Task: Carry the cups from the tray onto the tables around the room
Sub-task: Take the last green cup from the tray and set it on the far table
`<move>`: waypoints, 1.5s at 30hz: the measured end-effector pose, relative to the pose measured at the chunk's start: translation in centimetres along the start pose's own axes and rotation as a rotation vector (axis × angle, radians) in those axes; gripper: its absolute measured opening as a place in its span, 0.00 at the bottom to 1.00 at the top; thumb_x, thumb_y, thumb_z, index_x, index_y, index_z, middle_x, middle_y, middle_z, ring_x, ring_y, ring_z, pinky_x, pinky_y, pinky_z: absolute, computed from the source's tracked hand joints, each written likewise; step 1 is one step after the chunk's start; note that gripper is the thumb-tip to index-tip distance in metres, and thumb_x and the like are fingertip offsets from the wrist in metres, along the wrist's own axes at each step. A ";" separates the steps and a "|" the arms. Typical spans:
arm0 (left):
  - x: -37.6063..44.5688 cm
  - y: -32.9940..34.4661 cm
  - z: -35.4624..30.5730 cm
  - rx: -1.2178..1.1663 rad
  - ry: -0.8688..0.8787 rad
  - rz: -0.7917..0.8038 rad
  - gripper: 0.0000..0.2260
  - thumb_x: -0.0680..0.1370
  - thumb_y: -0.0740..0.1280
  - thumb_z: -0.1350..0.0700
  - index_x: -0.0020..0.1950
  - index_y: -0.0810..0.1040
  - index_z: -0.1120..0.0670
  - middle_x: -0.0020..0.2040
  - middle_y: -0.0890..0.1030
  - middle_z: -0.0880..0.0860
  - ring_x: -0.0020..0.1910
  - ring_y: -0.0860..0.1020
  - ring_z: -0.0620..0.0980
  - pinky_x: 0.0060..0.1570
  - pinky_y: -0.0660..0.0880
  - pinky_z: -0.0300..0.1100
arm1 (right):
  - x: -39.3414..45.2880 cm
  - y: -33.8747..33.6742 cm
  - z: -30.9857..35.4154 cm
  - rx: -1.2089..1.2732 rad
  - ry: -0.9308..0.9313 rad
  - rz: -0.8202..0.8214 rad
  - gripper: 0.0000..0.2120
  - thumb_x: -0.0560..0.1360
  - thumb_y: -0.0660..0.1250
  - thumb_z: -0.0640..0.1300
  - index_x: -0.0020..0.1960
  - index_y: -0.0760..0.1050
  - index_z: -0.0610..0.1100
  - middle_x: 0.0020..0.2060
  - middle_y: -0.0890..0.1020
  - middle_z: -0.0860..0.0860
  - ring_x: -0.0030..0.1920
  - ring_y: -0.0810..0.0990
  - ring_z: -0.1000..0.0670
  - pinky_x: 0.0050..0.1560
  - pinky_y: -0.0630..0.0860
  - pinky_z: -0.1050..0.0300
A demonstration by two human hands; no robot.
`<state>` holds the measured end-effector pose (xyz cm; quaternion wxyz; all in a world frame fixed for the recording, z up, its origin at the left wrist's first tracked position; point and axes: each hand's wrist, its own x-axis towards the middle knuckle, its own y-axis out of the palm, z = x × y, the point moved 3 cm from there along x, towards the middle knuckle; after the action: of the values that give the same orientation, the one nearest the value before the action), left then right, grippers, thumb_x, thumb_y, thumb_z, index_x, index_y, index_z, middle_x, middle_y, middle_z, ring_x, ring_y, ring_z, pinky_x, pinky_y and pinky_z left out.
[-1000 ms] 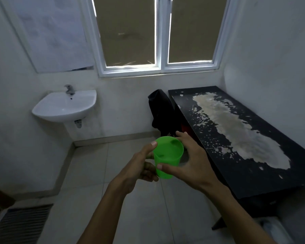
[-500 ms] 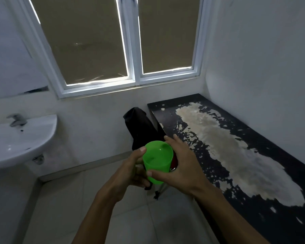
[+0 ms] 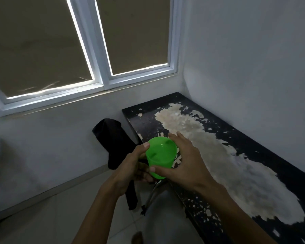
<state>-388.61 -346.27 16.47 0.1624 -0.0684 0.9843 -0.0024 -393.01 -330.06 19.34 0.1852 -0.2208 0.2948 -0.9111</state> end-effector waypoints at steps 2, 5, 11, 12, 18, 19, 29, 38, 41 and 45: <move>2.9 0.2 -0.6 0.008 -0.005 0.042 0.32 0.62 0.61 0.28 0.48 0.85 0.51 0.46 0.84 0.66 0.37 0.80 0.60 0.47 0.76 0.52 | 1.7 -0.4 -1.2 -0.024 0.029 -0.029 0.48 0.61 0.77 0.63 0.74 0.62 0.50 0.73 0.65 0.57 0.75 0.53 0.59 0.77 0.53 0.50; 7.5 0.5 -1.5 0.018 -0.020 0.119 0.34 0.62 0.62 0.28 0.49 0.85 0.54 0.41 0.83 0.62 0.34 0.79 0.57 0.45 0.76 0.50 | 4.2 -0.9 -2.9 -0.061 0.084 -0.076 0.47 0.61 0.78 0.62 0.74 0.62 0.52 0.67 0.61 0.64 0.72 0.52 0.62 0.71 0.51 0.61; 16.2 1.1 -3.9 0.072 -0.021 0.317 0.32 0.64 0.61 0.27 0.51 0.84 0.50 0.42 0.83 0.60 0.38 0.80 0.56 0.46 0.77 0.51 | 9.3 -1.7 -5.9 -0.114 0.220 -0.207 0.47 0.60 0.77 0.64 0.73 0.63 0.53 0.67 0.63 0.64 0.75 0.55 0.58 0.70 0.53 0.62; 17.6 1.3 -4.2 0.081 -0.028 0.347 0.32 0.64 0.61 0.27 0.51 0.84 0.51 0.42 0.83 0.59 0.38 0.80 0.56 0.47 0.77 0.51 | 9.9 -1.9 -6.4 -0.123 0.232 -0.231 0.46 0.60 0.77 0.65 0.73 0.64 0.53 0.65 0.63 0.66 0.75 0.56 0.58 0.69 0.53 0.62; 24.2 3.5 -5.9 0.167 -0.038 0.547 0.38 0.64 0.60 0.26 0.59 0.79 0.55 0.47 0.84 0.66 0.38 0.81 0.56 0.48 0.77 0.52 | 12.7 -3.3 -8.6 -0.126 0.316 -0.376 0.34 0.60 0.79 0.61 0.61 0.67 0.61 0.53 0.64 0.77 0.61 0.65 0.70 0.63 0.54 0.77; 25.0 4.1 -6.2 0.173 -0.035 0.570 0.38 0.64 0.60 0.26 0.59 0.79 0.55 0.46 0.84 0.65 0.37 0.81 0.56 0.47 0.77 0.51 | 12.9 -3.6 -8.9 -0.121 0.336 -0.402 0.34 0.60 0.80 0.59 0.61 0.69 0.60 0.52 0.65 0.77 0.58 0.65 0.72 0.61 0.52 0.80; 30.6 12.7 -7.2 0.276 -0.063 0.768 0.38 0.61 0.62 0.28 0.56 0.79 0.56 0.39 0.82 0.61 0.36 0.81 0.57 0.44 0.78 0.48 | 12.3 -8.1 -14.4 -0.159 0.573 -0.548 0.48 0.56 0.80 0.63 0.71 0.66 0.51 0.71 0.67 0.57 0.76 0.57 0.55 0.75 0.58 0.48; 32.6 19.7 -5.0 0.247 -0.091 0.882 0.33 0.63 0.64 0.30 0.57 0.79 0.51 0.52 0.81 0.68 0.43 0.81 0.58 0.51 0.78 0.55 | 9.9 -11.0 -19.6 -0.238 0.607 -0.559 0.48 0.53 0.72 0.71 0.69 0.67 0.53 0.73 0.67 0.54 0.77 0.54 0.54 0.76 0.54 0.49; 33.3 20.8 -3.6 0.268 -0.142 0.918 0.33 0.63 0.63 0.29 0.58 0.79 0.50 0.54 0.81 0.69 0.43 0.81 0.57 0.51 0.78 0.55 | 9.4 -10.9 -21.4 -0.231 0.644 -0.566 0.43 0.53 0.71 0.71 0.64 0.70 0.57 0.72 0.68 0.52 0.77 0.56 0.52 0.76 0.55 0.46; 34.8 21.5 -1.8 0.305 -0.208 0.944 0.32 0.63 0.62 0.28 0.57 0.79 0.49 0.55 0.81 0.68 0.44 0.81 0.57 0.51 0.77 0.54 | 9.1 -10.0 -24.0 -0.228 0.714 -0.570 0.45 0.52 0.72 0.70 0.65 0.70 0.54 0.70 0.67 0.57 0.76 0.56 0.54 0.75 0.57 0.52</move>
<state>-424.68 -329.67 6.47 0.2511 0.4088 0.8750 -0.0655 -414.89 -315.85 10.70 -0.2109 0.0154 0.3660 -0.9063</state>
